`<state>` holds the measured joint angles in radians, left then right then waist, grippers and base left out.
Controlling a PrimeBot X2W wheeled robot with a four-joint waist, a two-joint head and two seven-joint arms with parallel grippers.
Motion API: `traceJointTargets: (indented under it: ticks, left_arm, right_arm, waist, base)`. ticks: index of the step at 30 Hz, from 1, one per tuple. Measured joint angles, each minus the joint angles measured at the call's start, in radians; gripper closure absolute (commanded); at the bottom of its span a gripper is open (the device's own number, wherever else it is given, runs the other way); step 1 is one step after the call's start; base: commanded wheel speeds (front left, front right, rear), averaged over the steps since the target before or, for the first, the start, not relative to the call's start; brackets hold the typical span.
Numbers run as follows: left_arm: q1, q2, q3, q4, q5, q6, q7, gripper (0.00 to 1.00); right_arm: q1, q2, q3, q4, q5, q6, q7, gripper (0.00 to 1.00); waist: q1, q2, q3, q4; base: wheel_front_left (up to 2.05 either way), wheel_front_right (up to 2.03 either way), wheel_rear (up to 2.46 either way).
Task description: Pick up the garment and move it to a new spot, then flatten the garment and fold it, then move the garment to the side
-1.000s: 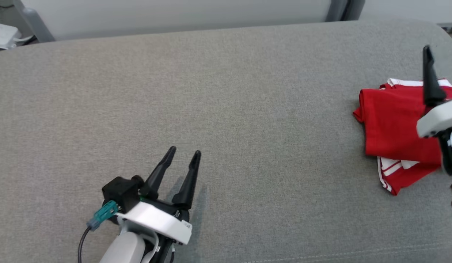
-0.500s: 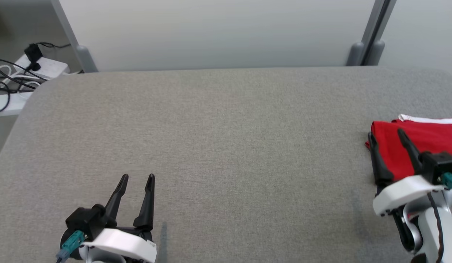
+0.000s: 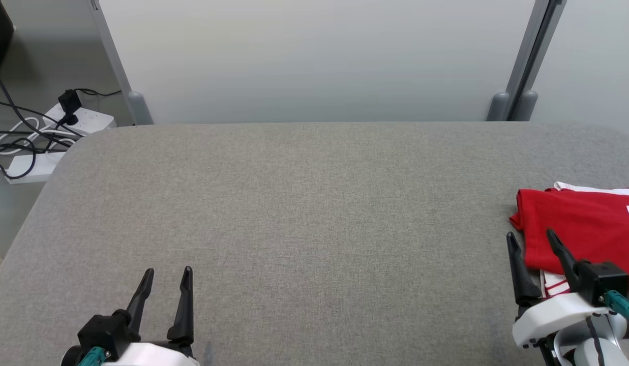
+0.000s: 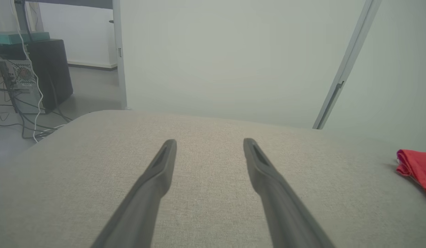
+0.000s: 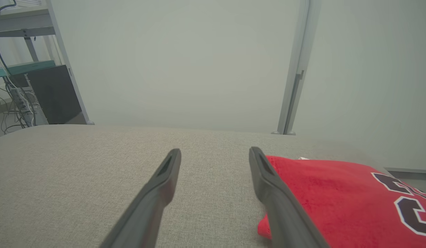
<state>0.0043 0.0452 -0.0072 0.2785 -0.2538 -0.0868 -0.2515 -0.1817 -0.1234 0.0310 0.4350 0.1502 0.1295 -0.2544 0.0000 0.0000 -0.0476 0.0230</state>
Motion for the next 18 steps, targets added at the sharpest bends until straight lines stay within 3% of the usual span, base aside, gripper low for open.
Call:
traceJointTargets:
  ticks: [15,16,18]
  left_arm:
    - [0.034,0.0,0.038,-0.026,0.041,0.017,0.0,0.0]
    - [0.034,0.0,0.04,-0.029,0.04,0.017,0.0,1.0]
    - [0.037,-0.002,0.038,-0.006,0.04,0.017,0.004,1.0]
  right_arm:
    - [0.051,0.038,-0.032,-0.041,-0.027,0.0,0.0,0.0]
    - [0.051,0.038,-0.032,-0.042,-0.027,0.0,0.0,1.0]
    - [0.059,0.043,-0.027,-0.024,-0.027,0.0,0.0,1.0]
  waist:
    - [0.0,0.0,-0.023,-0.006]
    - [0.0,0.0,-0.023,-0.006]
    - [0.0,0.0,-0.023,-0.006]
  base:
    - [0.0,0.0,0.0]
    - [0.0,0.0,0.0]
    - [0.0,0.0,0.0]
